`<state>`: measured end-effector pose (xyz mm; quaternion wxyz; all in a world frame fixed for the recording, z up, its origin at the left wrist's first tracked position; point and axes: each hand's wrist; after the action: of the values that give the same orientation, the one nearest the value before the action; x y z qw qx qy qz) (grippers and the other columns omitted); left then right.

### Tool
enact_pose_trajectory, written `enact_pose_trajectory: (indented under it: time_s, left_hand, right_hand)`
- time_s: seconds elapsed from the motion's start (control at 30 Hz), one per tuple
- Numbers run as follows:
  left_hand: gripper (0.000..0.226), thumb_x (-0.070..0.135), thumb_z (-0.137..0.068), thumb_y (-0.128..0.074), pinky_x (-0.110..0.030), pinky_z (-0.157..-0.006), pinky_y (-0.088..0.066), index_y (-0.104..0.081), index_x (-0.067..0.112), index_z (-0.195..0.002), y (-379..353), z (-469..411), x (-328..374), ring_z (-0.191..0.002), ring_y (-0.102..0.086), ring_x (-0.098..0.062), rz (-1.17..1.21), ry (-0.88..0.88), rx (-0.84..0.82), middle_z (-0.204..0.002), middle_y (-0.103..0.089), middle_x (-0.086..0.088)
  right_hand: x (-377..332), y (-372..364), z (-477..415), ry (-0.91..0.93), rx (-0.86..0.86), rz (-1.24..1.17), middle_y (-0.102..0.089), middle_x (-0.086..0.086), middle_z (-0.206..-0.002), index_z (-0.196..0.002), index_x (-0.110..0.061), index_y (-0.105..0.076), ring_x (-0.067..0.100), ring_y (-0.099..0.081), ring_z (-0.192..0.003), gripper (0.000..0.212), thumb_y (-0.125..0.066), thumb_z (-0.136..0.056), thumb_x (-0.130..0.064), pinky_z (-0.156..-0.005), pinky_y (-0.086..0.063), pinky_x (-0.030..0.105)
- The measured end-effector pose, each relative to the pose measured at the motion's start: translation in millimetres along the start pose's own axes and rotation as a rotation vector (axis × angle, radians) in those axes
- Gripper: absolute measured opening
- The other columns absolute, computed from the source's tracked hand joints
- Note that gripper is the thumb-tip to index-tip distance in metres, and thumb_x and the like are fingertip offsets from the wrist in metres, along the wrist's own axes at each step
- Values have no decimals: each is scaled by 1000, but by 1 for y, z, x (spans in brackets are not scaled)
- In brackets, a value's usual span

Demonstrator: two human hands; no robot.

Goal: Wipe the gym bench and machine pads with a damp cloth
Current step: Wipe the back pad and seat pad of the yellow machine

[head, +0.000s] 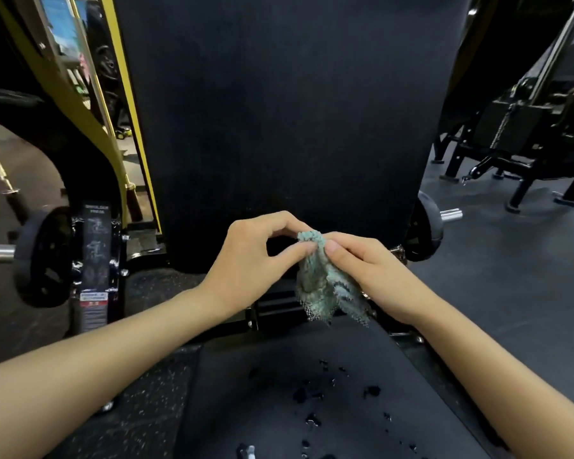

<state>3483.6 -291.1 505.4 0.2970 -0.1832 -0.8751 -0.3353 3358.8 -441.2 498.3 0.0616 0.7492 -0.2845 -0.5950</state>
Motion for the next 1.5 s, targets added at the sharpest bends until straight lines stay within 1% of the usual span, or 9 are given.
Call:
enact_pose_trajectory:
  time_s: [0.13, 0.23, 0.4, 0.6, 0.77, 0.93, 1.13, 1.3, 1.5]
  left_hand:
    - [8, 17, -88, -73, -18, -89, -52, -74, 14, -95, 6, -11, 14, -93, -70, -4, 126, 119, -5, -93, -75, 7]
    - [7, 17, -88, -73, -20, -86, -54, -74, 13, -94, 12, -21, 27, -90, -71, -4, 172, 175, 0, -91, -75, 6]
    - [5, 18, -86, -75, -19, -76, -55, -73, 14, -88, 28, -30, 49, -83, -72, -5, 218, 272, -15, -86, -76, 7]
    - [8, 22, -90, -70, -23, -76, -56, -73, 15, -89, 51, -35, 67, -82, -72, -6, 204, 363, 27, -84, -76, 7]
    - [5, 17, -93, -66, -10, -74, -48, -70, 19, -91, 67, -19, 72, -85, -69, 1, 242, 486, 23, -85, -73, 15]
    - [8, 14, -92, -66, -10, -75, -48, -70, 21, -93, 75, 15, 68, -87, -68, 2, 301, 626, 2, -90, -73, 15]
    - [27, 13, -84, -75, -9, -79, -49, -72, 36, -97, 84, 61, 52, -88, -68, 1, 257, 779, -19, -92, -73, 9]
    - [35, 10, -82, -78, -16, -83, -54, -73, 40, -100, 85, 90, 31, -88, -70, -8, 209, 848, -29, -96, -75, 7]
    - [28, 6, -84, -75, -15, -77, -55, -75, 32, -94, 71, 109, 1, -86, -71, -5, 171, 855, 8, -98, -74, 10]
  right_hand:
    - [-17, 11, -2, -80, -39, -153, -72, 4, -112, -116, -16, -69, 20, -66, -111, 28, -52, -100, -29, -103, -49, 43]
    - [-33, 16, -4, -96, -30, -183, -72, 5, -109, -112, -15, -70, 22, -67, -107, 24, -61, -93, -28, -98, -52, 39]
    - [-56, 17, -8, -128, 78, -46, -75, -9, -95, -100, -21, -72, 6, -69, -94, 16, -75, -85, -18, -87, -54, 29]
    - [-74, 27, -7, -214, 50, 18, -73, -4, -93, -94, -21, -73, 16, -69, -91, 22, -65, -88, -1, -86, -56, 44]
    - [-86, 27, 0, -324, 12, -90, -76, 0, -97, -101, -12, -74, 16, -71, -92, 15, -67, -90, -5, -88, -57, 34]
    - [-88, 8, 8, -420, -12, -87, -76, -3, -94, -96, -16, -75, 11, -70, -87, 13, -69, -89, -7, -82, -54, 26]
    - [-72, -29, 16, -477, -48, -66, -74, -6, -98, -98, -21, -75, 14, -68, -94, 16, -68, -90, -8, -91, -54, 39]
    - [-51, -57, 20, -504, -83, -36, -73, -11, -92, -93, -33, -72, 12, -67, -88, 24, -67, -92, -9, -85, -53, 34]
    - [-16, -82, 17, -541, -142, -15, -74, -5, -92, -94, -34, -71, 22, -68, -89, 27, -63, -95, -9, -78, -56, 32]
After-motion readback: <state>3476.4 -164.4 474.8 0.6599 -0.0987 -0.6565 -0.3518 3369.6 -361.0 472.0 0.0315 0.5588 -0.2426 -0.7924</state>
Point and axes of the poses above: each hand's wrist, its own z-axis away from the middle knuckle, its own y-axis out of the back of the hand, x = y × z
